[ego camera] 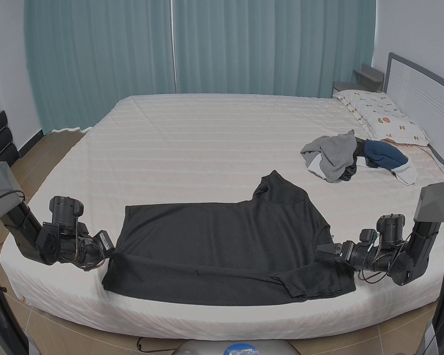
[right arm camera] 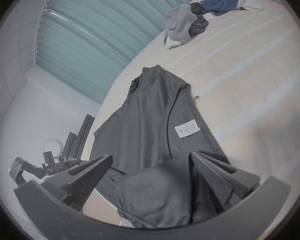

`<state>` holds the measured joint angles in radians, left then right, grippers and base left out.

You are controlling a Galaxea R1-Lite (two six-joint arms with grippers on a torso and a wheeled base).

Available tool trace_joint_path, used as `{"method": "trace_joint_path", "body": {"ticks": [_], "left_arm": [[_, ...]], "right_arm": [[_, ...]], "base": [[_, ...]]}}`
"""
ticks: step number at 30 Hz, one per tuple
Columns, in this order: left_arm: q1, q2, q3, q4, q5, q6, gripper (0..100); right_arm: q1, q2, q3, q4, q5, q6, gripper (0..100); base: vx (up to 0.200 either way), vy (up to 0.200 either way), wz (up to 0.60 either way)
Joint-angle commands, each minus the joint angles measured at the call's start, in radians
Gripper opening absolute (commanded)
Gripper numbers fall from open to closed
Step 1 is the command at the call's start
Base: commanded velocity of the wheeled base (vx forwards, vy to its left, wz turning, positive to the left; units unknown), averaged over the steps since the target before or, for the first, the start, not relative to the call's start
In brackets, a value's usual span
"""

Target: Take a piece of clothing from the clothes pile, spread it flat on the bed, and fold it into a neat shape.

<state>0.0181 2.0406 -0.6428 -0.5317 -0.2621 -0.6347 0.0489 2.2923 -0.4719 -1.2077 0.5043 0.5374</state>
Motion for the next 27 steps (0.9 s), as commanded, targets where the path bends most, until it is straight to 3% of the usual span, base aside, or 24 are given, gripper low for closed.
{"method": "trace_joint_path", "body": {"ticks": [1, 12, 13, 18, 27], "left_arm": [[0.0, -0.002, 0.0, -0.001, 0.0, 0.0, 0], [0.0, 0.0, -0.002, -0.001, 0.0, -0.002, 0], [0.002, 0.001, -0.002, -0.001, 0.0, -0.002, 0], [0.003, 0.0, -0.002, 0.001, 0.001, -0.002, 0], [0.006, -0.004, 0.005, 0.001, 0.014, -0.002, 0]], "right_arm": [[-0.012, 0.019, -0.005, -0.001, 0.008, -0.007, 100], [-0.018, 0.079, 0.009, -0.069, 0.036, -0.067, 100], [-0.02, 0.081, 0.01, -0.069, 0.034, -0.074, 0], [-0.049, 0.091, 0.024, -0.075, 0.042, -0.151, 0], [-0.077, 0.053, 0.033, -0.084, 0.053, -0.142, 0]], "base": [[0.0, 0.0, 0.0], [0.0, 0.0, 0.0], [0.0, 0.0, 0.0], [0.0, 0.0, 0.0], [0.0, 0.0, 0.0]]}}
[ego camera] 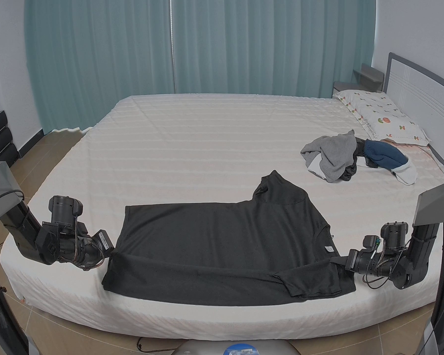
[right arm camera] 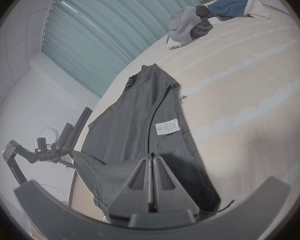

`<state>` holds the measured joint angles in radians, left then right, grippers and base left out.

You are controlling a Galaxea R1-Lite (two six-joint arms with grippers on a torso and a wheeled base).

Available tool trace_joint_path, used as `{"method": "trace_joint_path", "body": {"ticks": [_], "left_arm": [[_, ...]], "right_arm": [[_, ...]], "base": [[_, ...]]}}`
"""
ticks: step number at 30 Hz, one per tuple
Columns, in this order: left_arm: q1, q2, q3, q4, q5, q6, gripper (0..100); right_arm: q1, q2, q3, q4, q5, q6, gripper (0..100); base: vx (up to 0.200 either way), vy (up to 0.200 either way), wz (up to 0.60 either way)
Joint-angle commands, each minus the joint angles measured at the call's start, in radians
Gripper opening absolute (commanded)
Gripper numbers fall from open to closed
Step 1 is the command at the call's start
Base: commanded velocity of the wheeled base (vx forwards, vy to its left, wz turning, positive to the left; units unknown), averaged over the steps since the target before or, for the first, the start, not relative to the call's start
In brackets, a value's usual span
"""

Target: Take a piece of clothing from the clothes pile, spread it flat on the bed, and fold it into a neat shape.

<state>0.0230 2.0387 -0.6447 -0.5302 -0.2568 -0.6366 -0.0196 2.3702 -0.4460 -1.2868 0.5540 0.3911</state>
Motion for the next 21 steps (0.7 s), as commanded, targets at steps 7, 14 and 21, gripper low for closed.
{"method": "trace_joint_path", "body": {"ticks": [7, 14, 21], "left_arm": [[0.006, -0.048, 0.04, 0.004, 0.051, 0.003, 0], [0.006, -0.132, 0.086, 0.041, 0.051, 0.006, 0], [0.008, -0.204, 0.154, 0.042, 0.041, 0.005, 0]], "right_arm": [[-0.019, -0.132, 0.084, -0.022, 0.04, 0.014, 0], [-0.019, -0.221, 0.193, -0.097, 0.063, 0.048, 0], [-0.036, -0.269, 0.32, -0.209, 0.064, 0.049, 0]], "base": [[0.0, 0.0, 0.0], [0.0, 0.0, 0.0], [0.0, 0.0, 0.0]]}}
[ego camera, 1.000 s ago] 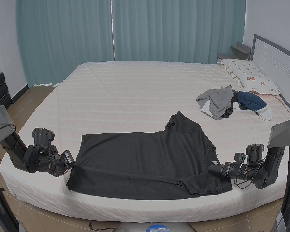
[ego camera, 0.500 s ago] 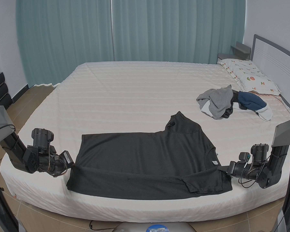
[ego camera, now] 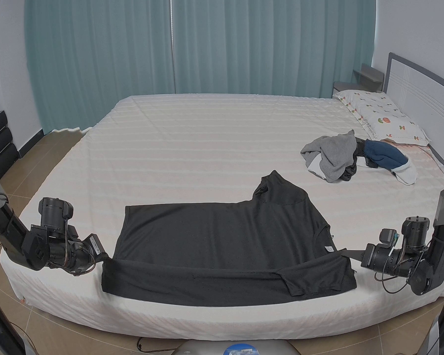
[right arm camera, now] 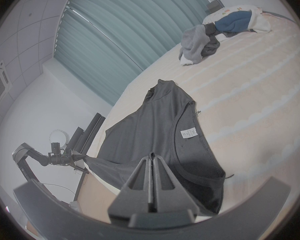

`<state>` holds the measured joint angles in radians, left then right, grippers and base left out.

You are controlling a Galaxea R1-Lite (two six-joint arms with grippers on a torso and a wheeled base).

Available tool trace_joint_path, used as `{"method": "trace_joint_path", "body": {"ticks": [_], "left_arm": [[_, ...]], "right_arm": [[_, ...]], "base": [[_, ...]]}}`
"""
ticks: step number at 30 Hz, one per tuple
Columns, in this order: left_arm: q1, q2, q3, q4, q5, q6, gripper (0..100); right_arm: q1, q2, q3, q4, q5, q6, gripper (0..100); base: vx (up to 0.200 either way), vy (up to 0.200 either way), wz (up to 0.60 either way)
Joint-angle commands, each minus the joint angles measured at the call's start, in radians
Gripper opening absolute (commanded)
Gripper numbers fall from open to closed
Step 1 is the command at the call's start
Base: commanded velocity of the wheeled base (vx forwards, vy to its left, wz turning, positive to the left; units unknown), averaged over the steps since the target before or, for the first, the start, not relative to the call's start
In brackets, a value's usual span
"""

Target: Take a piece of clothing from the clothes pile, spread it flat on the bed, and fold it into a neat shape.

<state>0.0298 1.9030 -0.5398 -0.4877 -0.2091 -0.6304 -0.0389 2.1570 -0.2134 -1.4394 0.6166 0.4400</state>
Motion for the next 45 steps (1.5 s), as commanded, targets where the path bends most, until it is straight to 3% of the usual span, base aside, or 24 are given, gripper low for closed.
{"method": "trace_joint_path", "body": {"ticks": [1, 5, 14, 25, 29, 35, 45], "left_arm": [[0.001, -0.07, 0.05, 0.0, -0.007, -0.002, 0], [0.001, -0.094, 0.09, -0.003, -0.009, -0.002, 0], [0.004, -0.12, 0.132, -0.003, -0.013, 0.0, 0], [0.03, -0.139, 0.175, 0.014, -0.013, 0.035, 0], [0.029, -0.145, 0.189, 0.017, -0.013, 0.043, 0], [0.027, -0.145, 0.199, 0.066, -0.015, 0.089, 0], [0.03, -0.078, 0.104, 0.086, -0.013, 0.084, 0]], "right_arm": [[-0.018, -0.057, 0.089, -0.058, 0.003, 0.0, 0], [-0.039, -0.091, 0.17, -0.127, 0.026, 0.0, 0], [-0.053, -0.181, 0.213, -0.11, 0.038, 0.014, 0], [-0.053, -0.275, 0.213, 0.074, 0.035, -0.003, 0], [-0.056, -0.278, 0.213, 0.146, 0.029, -0.058, 0], [-0.062, -0.301, 0.213, 0.205, 0.028, -0.072, 0], [-0.076, -0.233, 0.18, 0.231, 0.023, -0.106, 0]], "base": [[0.0, 0.0, 0.0], [0.0, 0.0, 0.0], [0.0, 0.0, 0.0], [0.0, 0.0, 0.0], [0.0, 0.0, 0.0], [0.0, 0.0, 0.0], [0.0, 0.0, 0.0]]}}
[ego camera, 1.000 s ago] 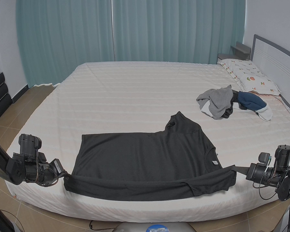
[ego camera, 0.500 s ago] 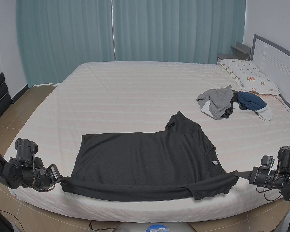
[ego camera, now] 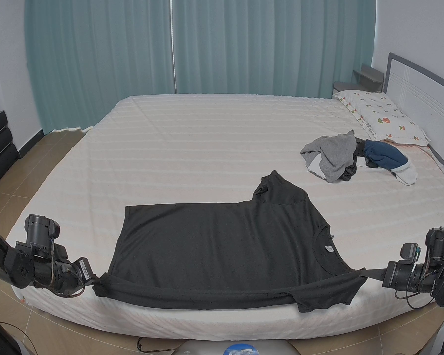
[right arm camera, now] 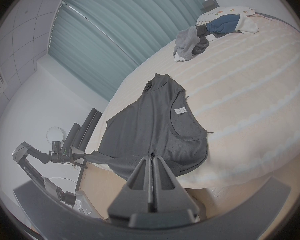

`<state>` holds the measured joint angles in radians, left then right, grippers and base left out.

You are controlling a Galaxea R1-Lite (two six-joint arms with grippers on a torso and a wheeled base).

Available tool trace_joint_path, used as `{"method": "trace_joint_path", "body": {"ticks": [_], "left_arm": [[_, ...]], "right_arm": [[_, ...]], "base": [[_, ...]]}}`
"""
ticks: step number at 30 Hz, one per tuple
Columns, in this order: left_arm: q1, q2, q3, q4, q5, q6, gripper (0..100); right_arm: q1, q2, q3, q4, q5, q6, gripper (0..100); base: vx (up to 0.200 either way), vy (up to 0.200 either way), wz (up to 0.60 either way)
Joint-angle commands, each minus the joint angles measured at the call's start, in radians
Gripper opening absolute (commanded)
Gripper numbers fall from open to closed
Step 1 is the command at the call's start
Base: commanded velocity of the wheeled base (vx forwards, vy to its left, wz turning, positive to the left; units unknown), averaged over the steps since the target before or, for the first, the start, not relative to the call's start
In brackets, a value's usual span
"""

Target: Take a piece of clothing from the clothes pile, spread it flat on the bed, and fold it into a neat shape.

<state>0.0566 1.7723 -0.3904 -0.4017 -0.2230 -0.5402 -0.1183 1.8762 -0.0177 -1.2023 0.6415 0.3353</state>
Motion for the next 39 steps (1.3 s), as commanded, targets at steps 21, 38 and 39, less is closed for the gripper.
{"method": "trace_joint_path", "body": {"ticks": [21, 38, 39], "left_arm": [[0.002, 0.34, -0.277, 0.0, 0.007, -0.026, 0], [0.002, 0.371, -0.329, -0.002, 0.01, -0.09, 100], [0.006, 0.361, -0.327, 0.0, 0.01, -0.093, 100]], "right_arm": [[0.089, 0.351, -0.327, 0.007, -0.071, 0.013, 0], [0.088, 0.393, -0.383, -0.005, -0.089, 0.034, 100], [0.088, 0.368, -0.375, -0.006, -0.091, 0.064, 100]], "base": [[0.0, 0.0, 0.0], [0.0, 0.0, 0.0], [0.0, 0.0, 0.0]]}}
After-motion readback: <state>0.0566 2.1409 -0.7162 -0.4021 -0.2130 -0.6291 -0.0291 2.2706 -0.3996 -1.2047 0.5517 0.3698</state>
